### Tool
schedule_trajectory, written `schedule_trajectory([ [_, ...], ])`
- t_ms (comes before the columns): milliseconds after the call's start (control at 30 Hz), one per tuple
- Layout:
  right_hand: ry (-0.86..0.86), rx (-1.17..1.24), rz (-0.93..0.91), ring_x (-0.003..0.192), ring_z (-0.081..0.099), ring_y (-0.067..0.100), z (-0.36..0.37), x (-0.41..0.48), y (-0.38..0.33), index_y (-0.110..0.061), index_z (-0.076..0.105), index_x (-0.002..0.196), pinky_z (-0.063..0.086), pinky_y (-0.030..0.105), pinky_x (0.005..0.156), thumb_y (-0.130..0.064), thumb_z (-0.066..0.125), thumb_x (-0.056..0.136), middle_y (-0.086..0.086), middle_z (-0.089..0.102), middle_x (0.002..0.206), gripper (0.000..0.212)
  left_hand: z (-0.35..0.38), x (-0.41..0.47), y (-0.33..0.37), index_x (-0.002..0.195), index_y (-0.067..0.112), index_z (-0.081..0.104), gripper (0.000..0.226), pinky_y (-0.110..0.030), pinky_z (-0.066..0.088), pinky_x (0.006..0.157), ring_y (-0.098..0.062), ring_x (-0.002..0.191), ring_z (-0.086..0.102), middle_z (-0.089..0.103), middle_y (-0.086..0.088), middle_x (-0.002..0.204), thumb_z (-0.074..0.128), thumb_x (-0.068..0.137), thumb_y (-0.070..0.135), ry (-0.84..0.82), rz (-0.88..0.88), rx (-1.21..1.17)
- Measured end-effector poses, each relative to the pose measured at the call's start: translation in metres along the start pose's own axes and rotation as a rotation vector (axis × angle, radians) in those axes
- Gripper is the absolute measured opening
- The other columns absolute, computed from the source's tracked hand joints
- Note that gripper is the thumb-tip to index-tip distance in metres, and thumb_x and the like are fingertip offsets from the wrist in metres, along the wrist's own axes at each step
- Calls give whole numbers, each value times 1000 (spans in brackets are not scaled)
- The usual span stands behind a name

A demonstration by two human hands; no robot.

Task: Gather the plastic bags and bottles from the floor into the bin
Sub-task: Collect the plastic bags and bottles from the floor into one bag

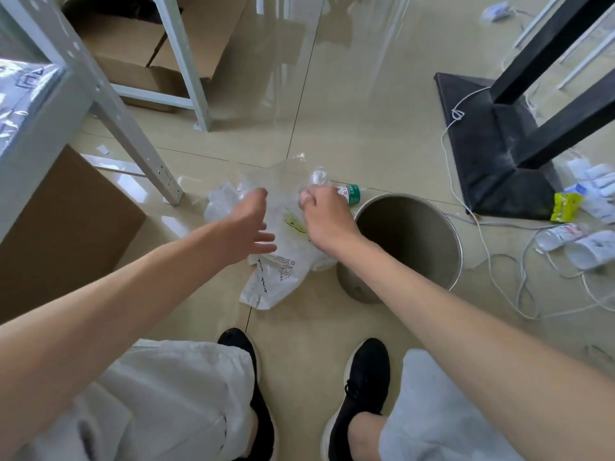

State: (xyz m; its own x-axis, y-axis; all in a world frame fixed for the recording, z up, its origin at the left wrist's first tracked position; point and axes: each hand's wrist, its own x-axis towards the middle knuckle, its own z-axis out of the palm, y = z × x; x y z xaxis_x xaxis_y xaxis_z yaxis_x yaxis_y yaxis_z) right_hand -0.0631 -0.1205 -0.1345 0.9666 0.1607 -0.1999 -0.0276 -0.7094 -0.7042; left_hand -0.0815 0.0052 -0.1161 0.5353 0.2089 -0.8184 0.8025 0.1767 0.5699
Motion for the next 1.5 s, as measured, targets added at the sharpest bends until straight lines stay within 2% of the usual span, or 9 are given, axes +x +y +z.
schedule_trajectory([
  [200,-377,118,-146,107,63,22,15,-70,-31,-25,60,128,51,26,89,-10,41,86,-6,72,110,48,-28,-37,10,156,2,29,90,-60,47,83,-42,99,61,48,-24,149,48,92,63,-150,-184,-333],
  [333,-696,174,-213,94,58,-8,12,-90,-31,-24,54,135,40,10,82,2,47,80,-16,63,113,61,-44,-47,-2,117,4,52,20,-43,57,48,-29,77,56,54,-14,108,41,102,11,-13,-83,-45],
  [400,-637,246,-226,84,58,-16,15,-82,-25,-12,64,126,44,6,82,5,41,82,-16,66,108,53,-57,-39,-16,120,4,55,27,-54,60,50,-35,83,60,51,-16,110,36,102,1,50,-46,35],
  [533,-192,348,-39,73,59,18,38,-19,5,-8,67,79,53,39,74,10,44,81,3,65,74,30,-73,-35,-23,146,1,46,44,-61,59,72,-43,111,63,54,-18,119,29,105,-3,110,-70,55],
  [633,-105,112,34,100,53,23,61,43,36,-12,54,108,46,32,85,3,54,81,5,57,105,32,-75,-33,-13,137,0,52,39,-57,60,64,-43,112,66,56,-23,129,30,106,-3,161,-42,38],
  [733,-371,-231,201,133,36,32,88,78,62,-8,32,144,38,39,106,-13,56,82,13,38,144,66,-71,-32,-2,123,7,60,35,-61,59,75,-37,102,69,59,-13,110,33,103,-4,176,27,78],
  [900,-341,-180,278,84,53,29,115,98,85,-14,48,74,41,31,64,-23,45,93,9,54,86,21,-77,-35,15,142,7,53,44,-60,58,78,-39,104,68,61,-12,109,35,103,-3,227,77,57],
  [1333,-21,-168,231,77,62,26,67,53,51,-6,63,81,44,29,60,-19,86,71,4,64,82,29,-83,-40,35,77,12,45,30,-64,57,84,-41,110,69,61,-16,94,29,100,2,373,251,-17],
  [1500,-133,-98,222,60,47,22,59,47,44,-15,40,62,34,29,51,-33,90,65,1,51,65,53,-84,-29,17,127,4,51,39,-60,57,74,-35,99,66,56,-22,129,25,99,-2,314,207,-32],
])
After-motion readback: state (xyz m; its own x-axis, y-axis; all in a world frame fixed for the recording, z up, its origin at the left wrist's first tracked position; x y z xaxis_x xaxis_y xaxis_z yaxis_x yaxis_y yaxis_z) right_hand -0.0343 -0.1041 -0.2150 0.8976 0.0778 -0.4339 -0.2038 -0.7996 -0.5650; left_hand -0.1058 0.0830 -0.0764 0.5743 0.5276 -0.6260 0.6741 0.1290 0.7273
